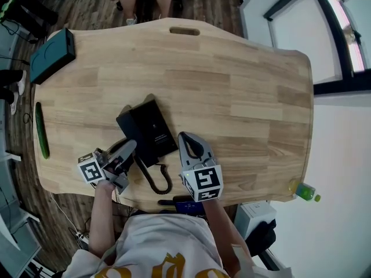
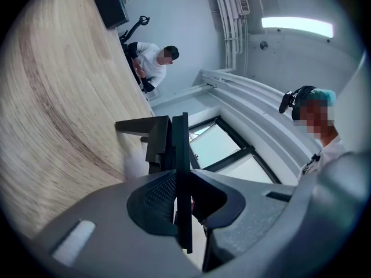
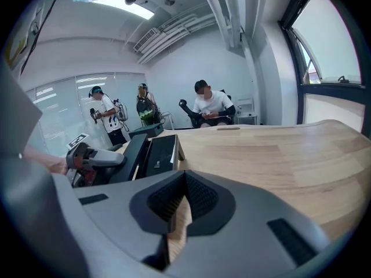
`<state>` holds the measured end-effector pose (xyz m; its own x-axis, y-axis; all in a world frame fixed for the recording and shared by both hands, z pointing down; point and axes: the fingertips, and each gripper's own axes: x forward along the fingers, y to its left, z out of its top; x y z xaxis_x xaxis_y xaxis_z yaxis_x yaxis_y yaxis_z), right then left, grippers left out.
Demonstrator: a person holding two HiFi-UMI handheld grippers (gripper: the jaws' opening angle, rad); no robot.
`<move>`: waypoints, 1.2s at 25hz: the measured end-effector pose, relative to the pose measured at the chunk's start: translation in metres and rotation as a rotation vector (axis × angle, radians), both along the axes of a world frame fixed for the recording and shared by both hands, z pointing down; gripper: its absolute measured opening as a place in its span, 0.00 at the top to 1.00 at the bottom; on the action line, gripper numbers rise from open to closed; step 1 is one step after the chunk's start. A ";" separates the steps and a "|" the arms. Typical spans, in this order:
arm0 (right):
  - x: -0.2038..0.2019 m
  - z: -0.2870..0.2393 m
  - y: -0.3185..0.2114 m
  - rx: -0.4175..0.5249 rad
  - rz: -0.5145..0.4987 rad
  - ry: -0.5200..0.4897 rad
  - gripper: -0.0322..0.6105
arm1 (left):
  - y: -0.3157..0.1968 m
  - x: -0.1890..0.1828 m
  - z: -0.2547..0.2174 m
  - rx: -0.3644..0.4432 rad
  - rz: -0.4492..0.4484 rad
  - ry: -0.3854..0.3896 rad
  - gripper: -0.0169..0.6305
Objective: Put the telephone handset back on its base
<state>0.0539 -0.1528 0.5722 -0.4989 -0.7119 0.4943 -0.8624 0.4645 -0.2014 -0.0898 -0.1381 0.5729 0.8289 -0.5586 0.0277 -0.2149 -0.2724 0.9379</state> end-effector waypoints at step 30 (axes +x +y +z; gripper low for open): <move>0.001 0.015 -0.003 -0.034 -0.003 -0.005 0.95 | -0.004 0.001 0.016 -0.009 -0.005 -0.038 0.86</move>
